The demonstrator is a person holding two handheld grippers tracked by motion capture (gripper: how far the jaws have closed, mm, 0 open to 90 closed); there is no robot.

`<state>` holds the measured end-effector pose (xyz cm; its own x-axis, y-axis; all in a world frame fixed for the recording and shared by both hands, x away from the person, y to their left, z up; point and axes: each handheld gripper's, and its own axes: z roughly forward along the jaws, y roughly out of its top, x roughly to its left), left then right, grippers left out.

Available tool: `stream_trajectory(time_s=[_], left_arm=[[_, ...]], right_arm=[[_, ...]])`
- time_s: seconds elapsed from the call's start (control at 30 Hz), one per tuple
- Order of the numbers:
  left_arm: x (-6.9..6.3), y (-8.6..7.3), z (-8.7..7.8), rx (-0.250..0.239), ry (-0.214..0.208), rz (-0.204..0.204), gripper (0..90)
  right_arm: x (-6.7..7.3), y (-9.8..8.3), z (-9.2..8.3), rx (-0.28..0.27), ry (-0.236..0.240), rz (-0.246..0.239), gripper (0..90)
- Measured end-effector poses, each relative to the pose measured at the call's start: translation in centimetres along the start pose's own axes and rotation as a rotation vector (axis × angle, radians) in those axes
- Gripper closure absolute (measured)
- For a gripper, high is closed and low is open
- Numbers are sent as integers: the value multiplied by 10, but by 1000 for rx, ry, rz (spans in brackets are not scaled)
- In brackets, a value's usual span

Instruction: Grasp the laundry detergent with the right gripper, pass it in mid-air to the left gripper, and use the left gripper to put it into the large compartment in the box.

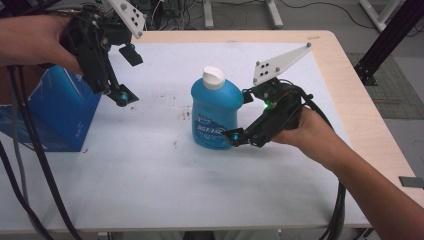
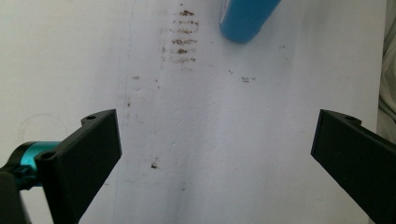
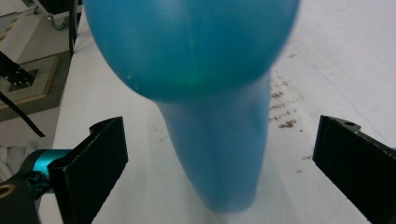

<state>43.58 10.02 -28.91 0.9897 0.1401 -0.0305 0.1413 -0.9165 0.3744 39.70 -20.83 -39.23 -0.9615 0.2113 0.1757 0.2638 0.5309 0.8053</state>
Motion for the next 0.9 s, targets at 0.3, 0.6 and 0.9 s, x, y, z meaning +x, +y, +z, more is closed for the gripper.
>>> stream_trajectory(time_s=[0.3, 0.6, 0.9], left_arm=[[0, 2, 1, 0, 1, 1, 17], [-1, 2, 3, 5, -5, 4, 17], [1, 2, 7, 2, -8, 2, 17]], right_arm=[[0, -1, 11, -40, 1, 2, 25], [1, -5, 20, -64, 7, 8, 29], [-1, -9, 27, -121, 32, -8, 161]])
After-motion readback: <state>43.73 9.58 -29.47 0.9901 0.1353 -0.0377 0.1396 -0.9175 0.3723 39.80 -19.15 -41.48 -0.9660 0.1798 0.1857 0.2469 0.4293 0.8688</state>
